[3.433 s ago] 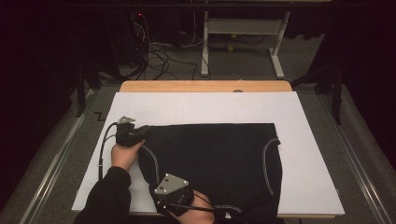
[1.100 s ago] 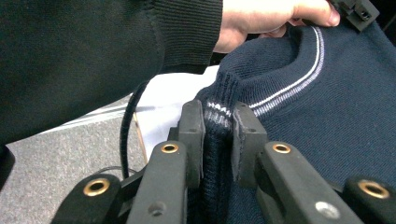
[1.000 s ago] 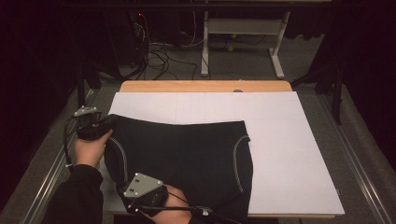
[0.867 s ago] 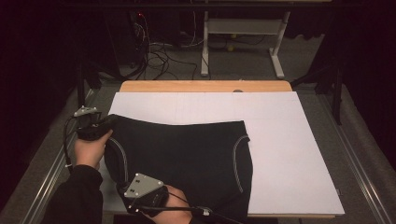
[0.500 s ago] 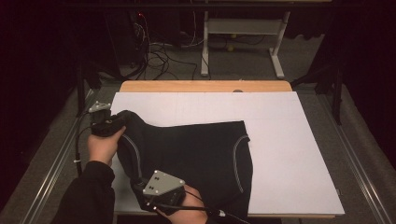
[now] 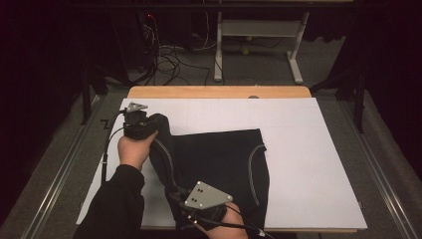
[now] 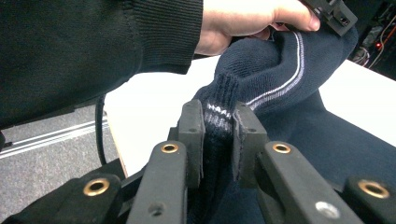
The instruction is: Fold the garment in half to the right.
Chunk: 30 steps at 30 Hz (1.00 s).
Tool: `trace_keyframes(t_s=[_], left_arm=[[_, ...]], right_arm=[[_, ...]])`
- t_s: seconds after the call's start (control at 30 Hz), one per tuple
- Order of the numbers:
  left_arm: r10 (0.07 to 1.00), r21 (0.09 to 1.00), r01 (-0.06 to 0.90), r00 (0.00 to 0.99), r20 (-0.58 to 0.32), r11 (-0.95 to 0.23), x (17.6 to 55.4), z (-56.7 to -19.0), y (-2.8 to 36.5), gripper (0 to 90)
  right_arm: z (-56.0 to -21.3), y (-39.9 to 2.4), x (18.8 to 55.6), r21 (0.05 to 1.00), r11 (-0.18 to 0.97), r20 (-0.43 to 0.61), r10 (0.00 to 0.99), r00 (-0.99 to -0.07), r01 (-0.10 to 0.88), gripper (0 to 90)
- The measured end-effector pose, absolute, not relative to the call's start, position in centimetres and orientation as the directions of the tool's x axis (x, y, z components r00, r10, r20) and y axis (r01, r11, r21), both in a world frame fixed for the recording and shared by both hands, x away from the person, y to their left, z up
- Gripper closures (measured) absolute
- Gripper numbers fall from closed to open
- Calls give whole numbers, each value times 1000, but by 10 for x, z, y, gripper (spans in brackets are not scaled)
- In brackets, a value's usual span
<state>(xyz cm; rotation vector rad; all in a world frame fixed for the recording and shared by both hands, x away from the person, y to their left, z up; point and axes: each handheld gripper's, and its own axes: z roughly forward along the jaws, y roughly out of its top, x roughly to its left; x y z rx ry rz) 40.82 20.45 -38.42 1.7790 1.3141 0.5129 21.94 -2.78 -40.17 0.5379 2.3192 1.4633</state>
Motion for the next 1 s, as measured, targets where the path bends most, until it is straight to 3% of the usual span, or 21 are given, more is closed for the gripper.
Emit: trace_keyframes(t_s=[1.0], left_arm=[[879,793,575,463,-111,-202,431,-391,103,748]], right_arm=[[-426,-114,214,910,353,-45,610,-791,220,777]])
